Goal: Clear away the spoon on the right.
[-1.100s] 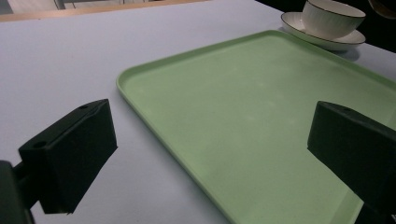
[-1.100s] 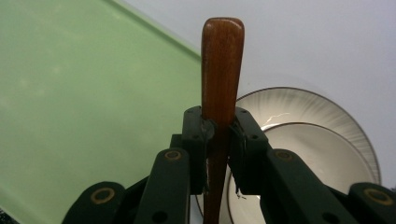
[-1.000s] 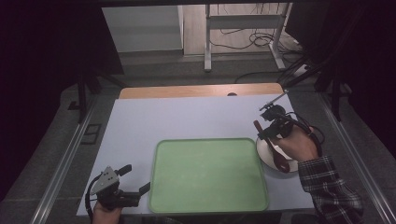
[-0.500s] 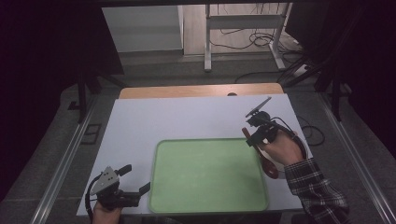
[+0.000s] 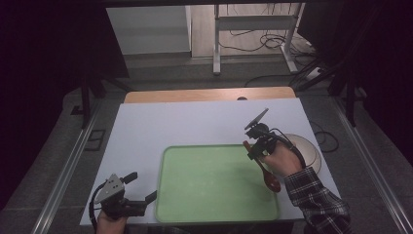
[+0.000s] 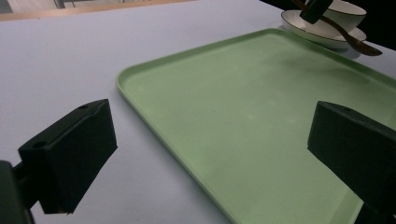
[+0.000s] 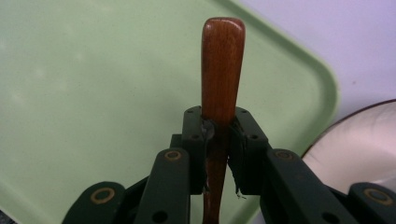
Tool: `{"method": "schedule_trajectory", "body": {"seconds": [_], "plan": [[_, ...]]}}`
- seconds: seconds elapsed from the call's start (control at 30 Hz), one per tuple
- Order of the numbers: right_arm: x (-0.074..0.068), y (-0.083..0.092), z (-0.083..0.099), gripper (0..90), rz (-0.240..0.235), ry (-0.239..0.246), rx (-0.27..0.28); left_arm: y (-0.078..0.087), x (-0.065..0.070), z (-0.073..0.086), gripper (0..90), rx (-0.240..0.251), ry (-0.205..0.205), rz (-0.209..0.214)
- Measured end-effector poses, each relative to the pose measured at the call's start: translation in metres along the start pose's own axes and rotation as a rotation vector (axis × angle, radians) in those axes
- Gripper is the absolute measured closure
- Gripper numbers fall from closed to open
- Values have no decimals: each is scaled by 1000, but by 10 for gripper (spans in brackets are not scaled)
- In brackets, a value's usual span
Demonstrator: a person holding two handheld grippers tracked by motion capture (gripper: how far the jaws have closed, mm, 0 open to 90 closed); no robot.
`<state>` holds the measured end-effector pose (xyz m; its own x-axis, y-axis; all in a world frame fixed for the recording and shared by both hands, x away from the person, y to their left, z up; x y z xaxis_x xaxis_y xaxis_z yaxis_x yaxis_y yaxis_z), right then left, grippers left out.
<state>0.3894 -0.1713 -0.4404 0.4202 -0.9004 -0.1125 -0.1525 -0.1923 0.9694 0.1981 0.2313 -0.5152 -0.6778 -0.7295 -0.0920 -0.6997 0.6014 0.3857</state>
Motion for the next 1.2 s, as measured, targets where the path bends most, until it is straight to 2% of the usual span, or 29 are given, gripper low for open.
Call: {"method": "schedule_trajectory", "body": {"seconds": [0.5, 0.77, 0.87, 1.0, 1.07, 1.2], "plan": [[-3, -27, 8, 775, -21, -18, -26, -1, 1, 0, 9, -7, -4, 6], [4, -42, 15, 760, -46, -24, -36, -1, 1, 0, 9, -7, -5, 5], [7, -42, 17, 706, -44, -18, -20, -1, 1, 0, 9, -6, -4, 5], [11, -36, 20, 660, -50, -21, 28, -1, 1, 0, 9, -8, -6, 5], [11, -35, 22, 698, -51, -16, 50, -1, 1, 0, 9, -8, -6, 4], [6, -35, 27, 811, -55, 49, 104, -1, 1, 0, 9, -8, -6, 4]]}}
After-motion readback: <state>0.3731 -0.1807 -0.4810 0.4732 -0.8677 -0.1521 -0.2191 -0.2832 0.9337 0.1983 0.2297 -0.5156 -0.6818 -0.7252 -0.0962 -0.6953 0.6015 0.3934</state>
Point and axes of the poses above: each handheld gripper's, and its own axes: y roughly backward along the jaws, z roughly out of its underside, x roughly to its right, the point moved 1 cm from there along -y, roughly forward along the jaws, and after that the axes turned 15 degrees about -y, right-handed, at the moved point
